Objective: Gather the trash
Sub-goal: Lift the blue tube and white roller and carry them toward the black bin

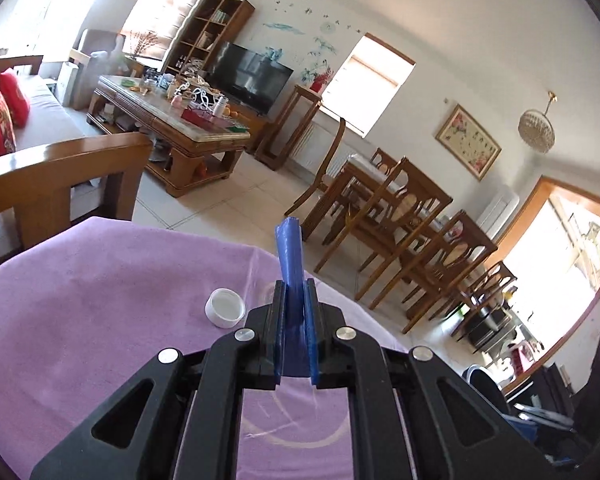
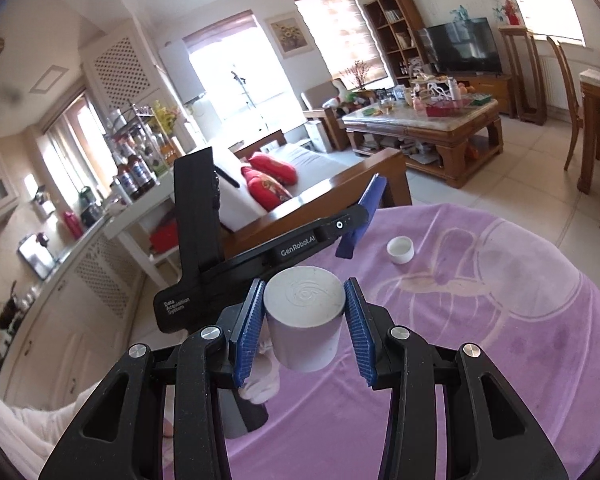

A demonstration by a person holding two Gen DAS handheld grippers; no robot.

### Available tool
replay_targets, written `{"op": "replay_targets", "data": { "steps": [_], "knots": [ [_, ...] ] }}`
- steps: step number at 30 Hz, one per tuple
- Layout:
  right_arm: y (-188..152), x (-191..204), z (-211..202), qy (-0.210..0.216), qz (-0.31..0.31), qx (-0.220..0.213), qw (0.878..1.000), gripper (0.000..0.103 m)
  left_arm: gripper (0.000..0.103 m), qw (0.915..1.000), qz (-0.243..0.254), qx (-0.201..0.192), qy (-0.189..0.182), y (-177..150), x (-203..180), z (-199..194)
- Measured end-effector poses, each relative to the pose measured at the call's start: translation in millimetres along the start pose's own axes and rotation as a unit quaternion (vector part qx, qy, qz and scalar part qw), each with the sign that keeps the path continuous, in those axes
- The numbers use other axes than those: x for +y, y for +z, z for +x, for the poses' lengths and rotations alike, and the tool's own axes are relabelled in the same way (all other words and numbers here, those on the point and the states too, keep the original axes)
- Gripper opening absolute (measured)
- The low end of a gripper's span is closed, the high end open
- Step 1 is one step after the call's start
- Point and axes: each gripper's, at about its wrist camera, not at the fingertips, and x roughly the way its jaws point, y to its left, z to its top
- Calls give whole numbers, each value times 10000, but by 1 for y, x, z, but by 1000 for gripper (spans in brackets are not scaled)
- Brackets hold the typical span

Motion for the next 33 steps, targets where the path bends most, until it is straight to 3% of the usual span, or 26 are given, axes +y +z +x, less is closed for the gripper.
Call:
{"op": "replay_targets", "data": {
  "steps": [13,18,24,28,33],
  "knots": [
    [-7,-10,3,335,384,35,9987,40,11,9988,182,-195,423,-7,-7,-5],
    [-3,-12,-5,91,345,-175,9992,40,11,9959,331,22,837,-9,-3,4],
    [-4,-24,-6,-267,270,-142,9992,40,11,9930,630,254,966,-17,-1,12],
    [-11,-31,-6,-405,293,-165,9986,40,11,9941,731,301,743,-22,-7,8],
    [-23,-35,-19,-914,-27,-334,9953,40,11,9940,987,219,421,-27,-20,-9]
  ]
}}
